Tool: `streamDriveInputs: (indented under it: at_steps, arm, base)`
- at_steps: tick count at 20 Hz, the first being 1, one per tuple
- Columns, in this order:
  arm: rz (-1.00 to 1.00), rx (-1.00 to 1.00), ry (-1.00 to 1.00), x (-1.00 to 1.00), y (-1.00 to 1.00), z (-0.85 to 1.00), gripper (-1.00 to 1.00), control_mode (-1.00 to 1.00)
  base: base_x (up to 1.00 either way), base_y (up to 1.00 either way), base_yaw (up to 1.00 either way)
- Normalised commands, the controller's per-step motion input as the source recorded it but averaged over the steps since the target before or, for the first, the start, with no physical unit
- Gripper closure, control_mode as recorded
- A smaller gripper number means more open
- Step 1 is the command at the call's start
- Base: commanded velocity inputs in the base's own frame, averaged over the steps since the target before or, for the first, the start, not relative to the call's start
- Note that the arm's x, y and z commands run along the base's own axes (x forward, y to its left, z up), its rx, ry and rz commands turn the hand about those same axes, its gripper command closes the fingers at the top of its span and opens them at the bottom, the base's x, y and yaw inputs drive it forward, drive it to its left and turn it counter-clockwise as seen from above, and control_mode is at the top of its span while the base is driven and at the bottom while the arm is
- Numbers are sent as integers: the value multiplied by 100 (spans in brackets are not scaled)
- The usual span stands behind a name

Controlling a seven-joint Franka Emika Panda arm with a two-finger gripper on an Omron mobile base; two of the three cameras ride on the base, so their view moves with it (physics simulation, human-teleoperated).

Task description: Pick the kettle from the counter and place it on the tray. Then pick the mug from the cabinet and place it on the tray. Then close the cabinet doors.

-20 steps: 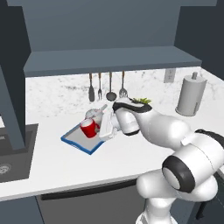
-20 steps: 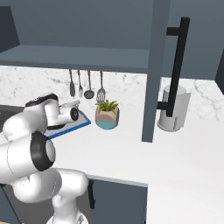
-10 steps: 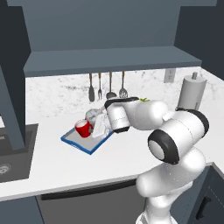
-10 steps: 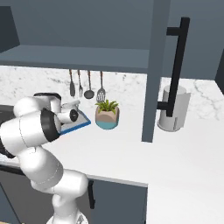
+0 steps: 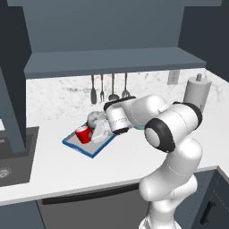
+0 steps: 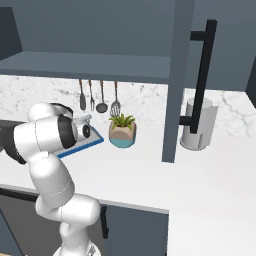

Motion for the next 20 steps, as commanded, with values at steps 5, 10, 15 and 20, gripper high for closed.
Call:
streamDriveInputs:
  at_steps: [5,10,15,20]
  arm:
    - [0,1,2,25,6,-28,100,-100]
    - [0,0,0,18,18,-27,100,-100]
    - [-3,0,0,26,20,-22,100,-100]
    - [-4,0,0,-5,2,-30,100,-100]
  base:
    - [0,0,0]
    - [0,0,0]
    - [0,0,0]
    - [0,0,0]
